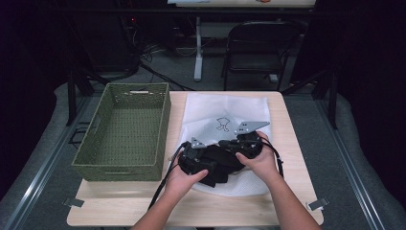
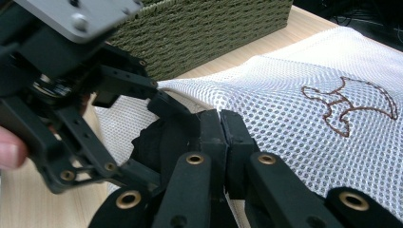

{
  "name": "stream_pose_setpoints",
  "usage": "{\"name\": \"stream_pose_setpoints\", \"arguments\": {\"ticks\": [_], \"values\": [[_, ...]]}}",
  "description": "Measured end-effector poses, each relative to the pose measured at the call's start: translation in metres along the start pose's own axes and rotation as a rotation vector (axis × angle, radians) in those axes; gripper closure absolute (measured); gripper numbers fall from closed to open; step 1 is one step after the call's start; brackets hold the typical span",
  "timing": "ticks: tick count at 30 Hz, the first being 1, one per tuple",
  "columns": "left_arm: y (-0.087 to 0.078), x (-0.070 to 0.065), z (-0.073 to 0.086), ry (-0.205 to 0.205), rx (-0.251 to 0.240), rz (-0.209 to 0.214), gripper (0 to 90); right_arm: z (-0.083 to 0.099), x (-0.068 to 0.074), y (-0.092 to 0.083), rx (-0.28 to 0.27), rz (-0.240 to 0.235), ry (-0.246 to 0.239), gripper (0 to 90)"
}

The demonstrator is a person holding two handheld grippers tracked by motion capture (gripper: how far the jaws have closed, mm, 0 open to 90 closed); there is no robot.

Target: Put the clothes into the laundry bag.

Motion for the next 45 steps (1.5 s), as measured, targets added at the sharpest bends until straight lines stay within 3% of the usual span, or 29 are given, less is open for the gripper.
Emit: {"name": "stream_pose_setpoints", "arguments": {"ticks": [16,21,31,38,40,45], "values": [[-0.026,-0.003,0.016,0.026,0.024,0.022,27.9,0.000,0.001,0.001,0.000,0.001,0.001,89.4],[-0.020,-0.005,0.024,0.059,0.044,0.014,27.5,0.000,0.001,0.000,0.000,0.003,-0.001,89.4],[0.003,0.000,0.039,0.038,0.090,0.023,26.5,0.000,0.001,0.000,0.001,0.002,-0.004,89.4],[0.012,0.001,0.042,0.056,0.079,0.016,41.0,0.000,0.002,0.001,0.003,0.002,-0.009,89.4],[0.013,0.001,0.043,0.065,0.077,0.033,49.6,0.000,0.002,0.001,0.003,0.002,-0.008,89.4],[0.014,0.003,0.043,0.077,0.059,0.035,54.4,0.000,0.002,0.000,0.003,0.001,-0.006,89.3]]}}
Point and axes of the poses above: each handheld gripper's, and its own axes: y roughly forward along the jaws, z roughly out of its underside, x roughly to its left, the point moved 8 cm from there along y, roughly forward along the jaws, and after that the axes turned 1 degree about z, right-handed, at the moved point
